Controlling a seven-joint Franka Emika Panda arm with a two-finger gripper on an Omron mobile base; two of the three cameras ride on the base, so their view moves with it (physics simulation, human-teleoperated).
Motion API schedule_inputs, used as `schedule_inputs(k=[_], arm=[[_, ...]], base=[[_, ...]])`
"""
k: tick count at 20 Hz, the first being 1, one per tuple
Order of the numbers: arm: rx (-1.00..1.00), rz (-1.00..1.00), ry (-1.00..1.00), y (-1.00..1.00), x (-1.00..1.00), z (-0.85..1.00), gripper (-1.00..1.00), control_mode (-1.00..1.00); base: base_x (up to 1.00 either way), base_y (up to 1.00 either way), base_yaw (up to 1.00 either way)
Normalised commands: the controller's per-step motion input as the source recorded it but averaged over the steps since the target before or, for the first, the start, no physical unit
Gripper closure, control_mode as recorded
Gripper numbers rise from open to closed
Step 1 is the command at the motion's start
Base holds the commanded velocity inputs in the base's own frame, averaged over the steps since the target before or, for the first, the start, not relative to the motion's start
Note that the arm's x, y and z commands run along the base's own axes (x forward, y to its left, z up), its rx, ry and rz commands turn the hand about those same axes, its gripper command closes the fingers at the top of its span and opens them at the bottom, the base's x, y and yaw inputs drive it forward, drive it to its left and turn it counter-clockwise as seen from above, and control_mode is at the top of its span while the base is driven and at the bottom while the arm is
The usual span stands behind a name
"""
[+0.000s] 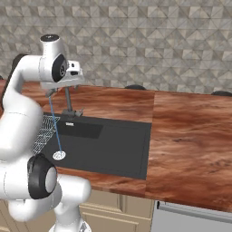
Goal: Soak the sponge with water for a few seconds and then drop it inside the sink.
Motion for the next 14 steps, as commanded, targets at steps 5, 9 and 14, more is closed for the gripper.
schedule_inputs(k=[5, 9, 14], arm=[[0.0, -0.17, 0.09, 0.44, -0.06, -0.37, -1.0, -1.0], [0.0, -0.27, 0.15, 0.38, 0.0, -0.23, -1.0, -1.0], [0.0, -0.26, 0.15, 0.31, 0.02, -0.03, -1.0, -1.0]], base=[[0.0, 0.0, 0.0], [0.0, 0.0, 0.0], [0.0, 0.0, 0.0]])
